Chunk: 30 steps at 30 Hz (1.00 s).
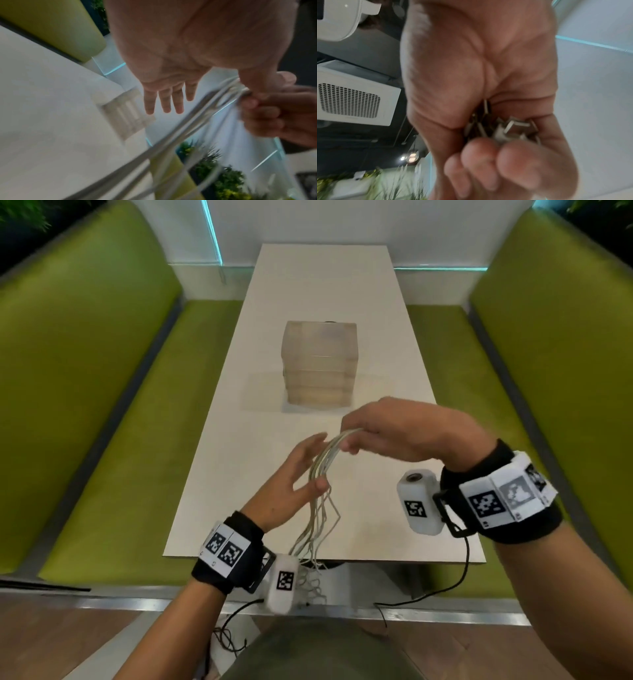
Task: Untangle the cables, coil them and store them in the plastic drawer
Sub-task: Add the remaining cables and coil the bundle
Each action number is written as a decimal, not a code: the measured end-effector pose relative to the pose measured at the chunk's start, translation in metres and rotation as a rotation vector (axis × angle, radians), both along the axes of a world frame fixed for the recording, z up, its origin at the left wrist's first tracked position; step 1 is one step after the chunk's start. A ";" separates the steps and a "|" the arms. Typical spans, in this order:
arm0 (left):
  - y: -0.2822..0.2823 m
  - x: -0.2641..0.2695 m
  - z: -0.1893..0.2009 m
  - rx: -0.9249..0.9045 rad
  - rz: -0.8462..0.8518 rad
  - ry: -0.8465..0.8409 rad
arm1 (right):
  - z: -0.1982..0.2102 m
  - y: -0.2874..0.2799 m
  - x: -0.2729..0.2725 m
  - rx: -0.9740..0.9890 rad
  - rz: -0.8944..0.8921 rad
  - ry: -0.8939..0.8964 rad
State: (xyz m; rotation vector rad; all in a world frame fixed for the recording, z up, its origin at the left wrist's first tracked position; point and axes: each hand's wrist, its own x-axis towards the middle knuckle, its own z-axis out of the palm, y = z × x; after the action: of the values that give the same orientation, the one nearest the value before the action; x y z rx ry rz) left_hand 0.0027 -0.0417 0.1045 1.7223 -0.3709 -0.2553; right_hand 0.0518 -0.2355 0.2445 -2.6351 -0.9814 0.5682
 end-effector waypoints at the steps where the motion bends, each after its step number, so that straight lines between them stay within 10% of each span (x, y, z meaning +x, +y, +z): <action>1: -0.006 0.003 0.012 -0.023 0.001 -0.030 | -0.005 0.005 -0.001 -0.019 0.016 0.018; 12: -0.018 -0.003 0.014 -0.186 0.026 0.061 | -0.006 -0.004 0.001 0.046 -0.060 0.124; 24: -0.032 0.010 0.024 -0.266 0.560 -0.045 | -0.081 0.043 -0.029 0.427 -0.394 0.255; 30: -0.026 0.009 0.022 -0.305 0.551 -0.021 | -0.098 0.057 -0.039 0.454 -0.410 0.328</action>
State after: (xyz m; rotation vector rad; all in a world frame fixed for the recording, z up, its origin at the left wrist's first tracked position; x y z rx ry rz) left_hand 0.0117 -0.0675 0.1261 1.4604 0.0586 0.2120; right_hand 0.0132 -0.1783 0.1460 -2.1565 -0.3947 0.5707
